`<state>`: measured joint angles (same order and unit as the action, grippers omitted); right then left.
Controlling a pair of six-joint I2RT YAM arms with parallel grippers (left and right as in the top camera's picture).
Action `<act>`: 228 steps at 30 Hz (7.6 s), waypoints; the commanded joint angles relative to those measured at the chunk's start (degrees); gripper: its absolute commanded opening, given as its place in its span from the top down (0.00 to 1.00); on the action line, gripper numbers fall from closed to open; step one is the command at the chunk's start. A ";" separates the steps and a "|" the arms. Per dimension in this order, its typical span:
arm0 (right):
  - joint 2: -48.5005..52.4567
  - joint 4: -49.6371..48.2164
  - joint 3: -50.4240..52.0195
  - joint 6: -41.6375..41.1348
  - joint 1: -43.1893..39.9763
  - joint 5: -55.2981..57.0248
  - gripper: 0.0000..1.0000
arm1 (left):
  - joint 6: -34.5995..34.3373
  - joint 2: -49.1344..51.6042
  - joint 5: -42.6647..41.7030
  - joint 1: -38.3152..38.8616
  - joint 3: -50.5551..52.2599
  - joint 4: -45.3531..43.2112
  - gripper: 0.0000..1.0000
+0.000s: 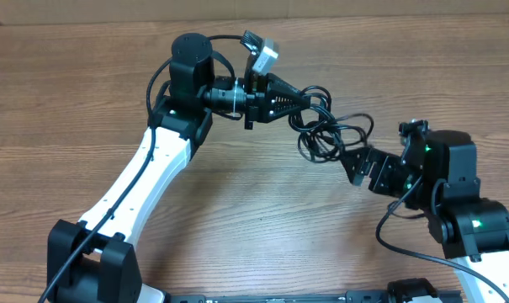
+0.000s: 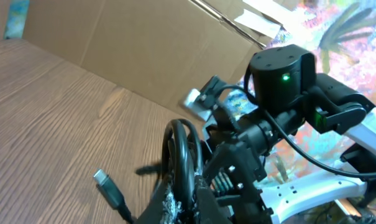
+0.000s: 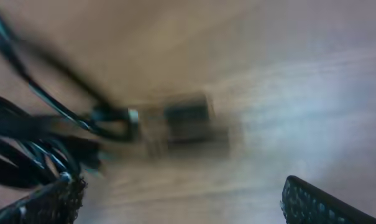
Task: Untangle cables
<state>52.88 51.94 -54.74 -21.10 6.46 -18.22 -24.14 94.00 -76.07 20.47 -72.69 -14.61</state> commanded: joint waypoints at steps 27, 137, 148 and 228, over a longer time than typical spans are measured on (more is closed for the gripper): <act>6.21 11.89 -0.57 -18.14 -0.11 31.52 0.00 | -3.37 -1.11 -4.15 0.44 -0.72 -1.53 0.96; -3.34 5.75 -0.35 16.68 -0.11 -10.62 0.00 | -33.51 -1.09 1.33 -14.10 -0.70 -19.10 0.96; 0.02 4.11 -0.35 16.46 -0.11 -9.68 0.00 | -36.54 -1.11 2.62 -7.04 -0.70 -20.92 0.96; 15.13 2.34 -0.33 23.78 -0.11 -20.22 0.00 | -58.82 -1.11 2.56 -15.17 -0.70 -43.67 0.96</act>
<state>67.94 54.68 -54.76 2.33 6.72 -38.54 -83.79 93.97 -73.49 3.29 -72.47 -58.17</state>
